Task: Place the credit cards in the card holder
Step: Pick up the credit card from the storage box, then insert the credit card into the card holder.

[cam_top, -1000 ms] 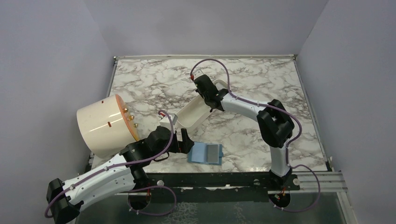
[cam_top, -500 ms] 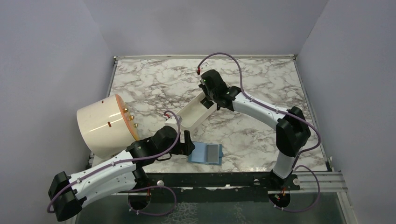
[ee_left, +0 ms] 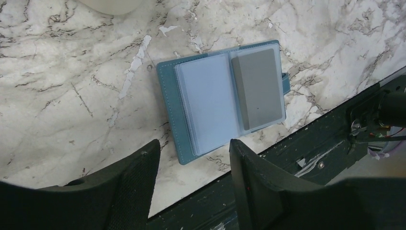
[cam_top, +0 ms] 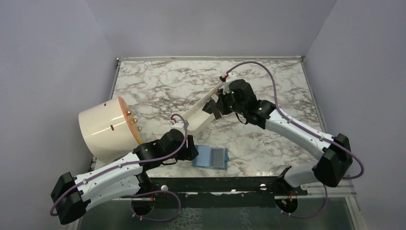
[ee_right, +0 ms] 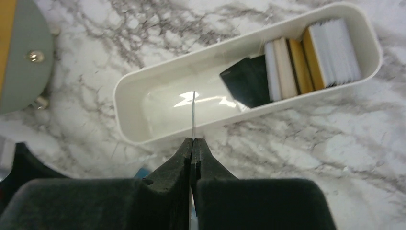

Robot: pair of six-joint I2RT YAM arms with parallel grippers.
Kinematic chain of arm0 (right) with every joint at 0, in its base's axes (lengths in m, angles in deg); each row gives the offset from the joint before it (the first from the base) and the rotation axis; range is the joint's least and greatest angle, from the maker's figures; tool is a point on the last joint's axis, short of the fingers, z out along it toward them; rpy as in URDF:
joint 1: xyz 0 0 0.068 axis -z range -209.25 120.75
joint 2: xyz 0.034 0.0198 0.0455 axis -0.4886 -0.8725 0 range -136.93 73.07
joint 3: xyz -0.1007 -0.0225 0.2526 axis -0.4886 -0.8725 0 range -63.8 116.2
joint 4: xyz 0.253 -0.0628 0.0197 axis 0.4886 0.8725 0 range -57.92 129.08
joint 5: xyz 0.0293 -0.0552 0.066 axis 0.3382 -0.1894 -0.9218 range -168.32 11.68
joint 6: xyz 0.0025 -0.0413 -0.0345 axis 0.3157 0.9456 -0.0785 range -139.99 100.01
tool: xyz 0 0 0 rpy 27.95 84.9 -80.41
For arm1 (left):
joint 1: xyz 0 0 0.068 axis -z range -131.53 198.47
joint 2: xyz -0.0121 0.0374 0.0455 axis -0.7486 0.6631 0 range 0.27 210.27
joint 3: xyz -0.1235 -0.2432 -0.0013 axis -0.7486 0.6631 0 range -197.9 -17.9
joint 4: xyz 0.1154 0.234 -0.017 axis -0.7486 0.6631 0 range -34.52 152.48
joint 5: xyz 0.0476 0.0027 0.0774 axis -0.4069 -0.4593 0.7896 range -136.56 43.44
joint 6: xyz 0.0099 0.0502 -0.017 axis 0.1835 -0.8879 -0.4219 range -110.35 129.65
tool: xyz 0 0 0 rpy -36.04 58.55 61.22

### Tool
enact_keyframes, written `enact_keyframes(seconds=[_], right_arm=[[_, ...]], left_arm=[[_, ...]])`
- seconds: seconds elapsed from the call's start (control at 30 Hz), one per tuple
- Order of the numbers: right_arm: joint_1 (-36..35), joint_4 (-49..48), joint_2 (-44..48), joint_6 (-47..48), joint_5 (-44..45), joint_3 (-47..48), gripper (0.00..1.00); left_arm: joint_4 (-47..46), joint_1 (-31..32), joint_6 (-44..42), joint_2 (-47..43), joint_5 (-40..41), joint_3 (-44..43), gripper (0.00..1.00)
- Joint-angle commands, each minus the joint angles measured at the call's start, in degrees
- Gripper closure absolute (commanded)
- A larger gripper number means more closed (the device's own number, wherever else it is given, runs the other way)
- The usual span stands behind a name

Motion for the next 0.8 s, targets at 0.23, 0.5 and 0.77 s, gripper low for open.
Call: enact_keyframes(seconds=[0.23,0.5,0.77], right_arm=[[-0.46,-10.05,19.65,-26.41,-18.89,-24.25,0.99],[-1.31,-15.95,24.09,-38.57,-22.17,-37.00,0.99],[-3.26,-21.95,22.04,-43.81,-21.21,-43.92,0.99]], left_arm=[[-2.95,-0.11,0.96,0.90,-3.31,2.88,0.68],[-8.95,-0.07,3.24,2.61,-6.87,7.34,0.64],[-15.86,-0.11,5.09,6.91,-11.80,9.82,0.73]])
